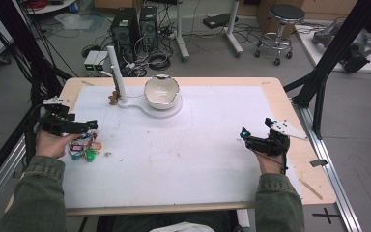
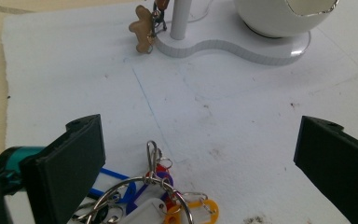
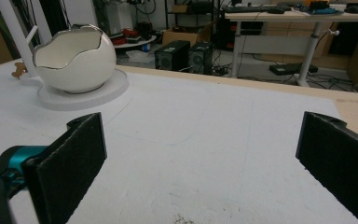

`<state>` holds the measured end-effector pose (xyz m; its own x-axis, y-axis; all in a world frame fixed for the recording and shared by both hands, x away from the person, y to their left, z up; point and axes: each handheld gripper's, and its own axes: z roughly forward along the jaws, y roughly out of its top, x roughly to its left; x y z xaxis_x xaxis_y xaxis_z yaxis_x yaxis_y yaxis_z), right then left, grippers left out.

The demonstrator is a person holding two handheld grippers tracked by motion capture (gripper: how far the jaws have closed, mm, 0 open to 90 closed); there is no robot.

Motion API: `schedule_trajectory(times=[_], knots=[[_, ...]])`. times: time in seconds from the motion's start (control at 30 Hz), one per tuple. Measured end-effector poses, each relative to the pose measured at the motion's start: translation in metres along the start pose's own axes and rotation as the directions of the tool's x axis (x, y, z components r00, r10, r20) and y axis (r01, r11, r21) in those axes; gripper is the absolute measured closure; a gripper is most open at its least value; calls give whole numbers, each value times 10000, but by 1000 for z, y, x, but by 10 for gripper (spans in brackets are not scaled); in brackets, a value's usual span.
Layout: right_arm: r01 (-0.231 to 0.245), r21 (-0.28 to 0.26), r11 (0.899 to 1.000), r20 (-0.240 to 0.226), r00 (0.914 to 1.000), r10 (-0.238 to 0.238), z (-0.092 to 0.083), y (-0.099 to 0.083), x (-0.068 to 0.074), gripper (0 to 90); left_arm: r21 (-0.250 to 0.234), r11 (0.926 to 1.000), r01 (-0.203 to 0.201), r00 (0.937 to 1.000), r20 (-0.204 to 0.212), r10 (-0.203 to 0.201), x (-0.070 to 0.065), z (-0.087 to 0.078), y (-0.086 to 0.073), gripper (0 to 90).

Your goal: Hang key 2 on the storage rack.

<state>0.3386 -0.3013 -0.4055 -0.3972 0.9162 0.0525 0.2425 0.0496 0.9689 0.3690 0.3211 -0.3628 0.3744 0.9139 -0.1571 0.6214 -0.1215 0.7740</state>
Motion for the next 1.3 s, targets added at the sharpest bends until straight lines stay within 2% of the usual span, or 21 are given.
schedule_trajectory(times=[0.4,0.5,0.9,1.03,1.1,1.3], knots=[[34,-25,10000,-15,10000,-35,0,0,0,7,224,9997,126,9999,107,-128,4,0,-18,36],[26,-27,10000,-19,10000,-26,0,0,0,7,447,9990,-24,9999,123,18,3,2,-21,36],[32,17,10000,-18,10000,-32,1,0,0,7,689,9976,-10,9998,204,-4,2,6,-34,36],[55,-1,10000,-19,10000,-55,1,0,0,7,903,9958,-179,9997,190,162,1,8,-37,36],[44,9,10000,-22,10000,-44,0,0,0,7,930,9954,-213,9996,199,195,1,8,-39,73],[73,-18,10000,-23,10000,-73,1,0,-1,7,1180,9928,-214,9995,274,183,3,11,-45,101]])
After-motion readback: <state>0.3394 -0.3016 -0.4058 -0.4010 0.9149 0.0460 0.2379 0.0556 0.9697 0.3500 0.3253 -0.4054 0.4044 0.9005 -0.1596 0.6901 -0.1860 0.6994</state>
